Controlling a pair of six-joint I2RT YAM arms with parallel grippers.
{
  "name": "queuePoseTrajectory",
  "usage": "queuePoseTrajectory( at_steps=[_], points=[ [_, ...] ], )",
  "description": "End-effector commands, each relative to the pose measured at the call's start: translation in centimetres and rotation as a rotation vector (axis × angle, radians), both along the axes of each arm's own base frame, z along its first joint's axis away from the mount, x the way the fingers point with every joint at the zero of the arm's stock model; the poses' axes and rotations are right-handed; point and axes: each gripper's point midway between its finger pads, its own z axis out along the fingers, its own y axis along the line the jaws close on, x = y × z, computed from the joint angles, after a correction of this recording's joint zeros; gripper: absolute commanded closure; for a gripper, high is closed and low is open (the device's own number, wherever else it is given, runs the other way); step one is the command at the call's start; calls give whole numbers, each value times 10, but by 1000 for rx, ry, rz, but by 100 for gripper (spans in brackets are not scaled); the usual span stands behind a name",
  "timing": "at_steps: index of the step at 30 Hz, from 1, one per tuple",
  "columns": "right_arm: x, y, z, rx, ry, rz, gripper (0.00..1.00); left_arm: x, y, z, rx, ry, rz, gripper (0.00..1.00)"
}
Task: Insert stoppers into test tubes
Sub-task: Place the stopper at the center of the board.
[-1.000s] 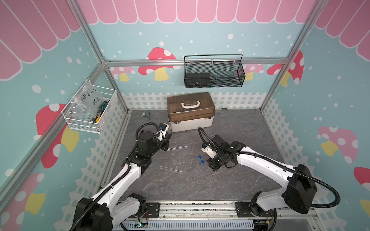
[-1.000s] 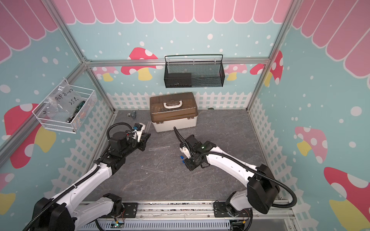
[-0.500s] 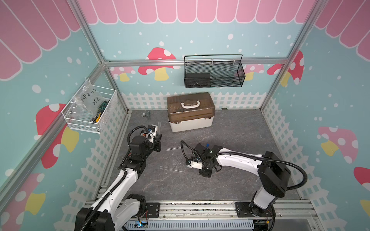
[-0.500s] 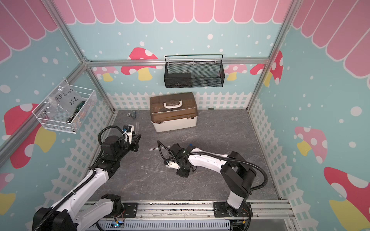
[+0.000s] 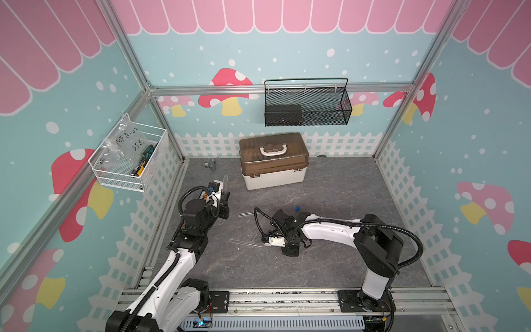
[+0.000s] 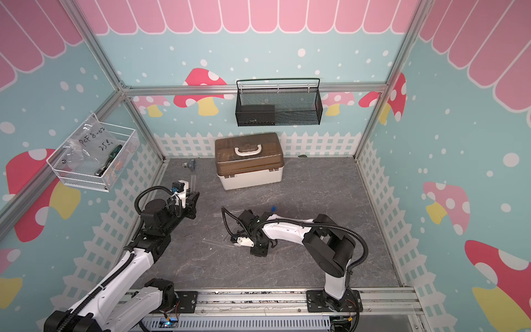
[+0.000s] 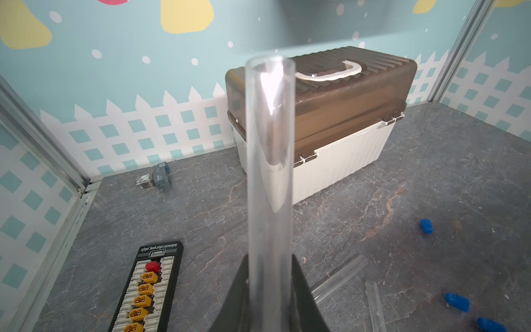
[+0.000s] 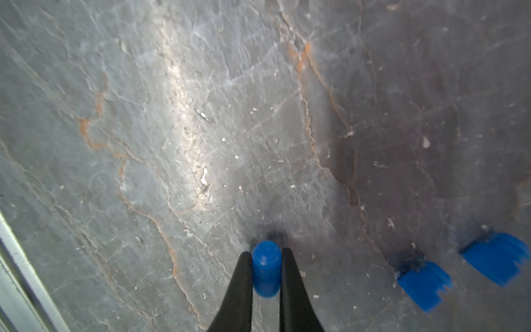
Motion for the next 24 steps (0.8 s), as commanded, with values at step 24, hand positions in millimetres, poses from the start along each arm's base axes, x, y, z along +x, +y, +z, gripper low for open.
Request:
queuePoseTrajectory(
  at_steps=[24],
  points=[
    [-1,3,19,208,-172,179,70,-1,-1,5,-5,-38,-13,100]
  ],
)
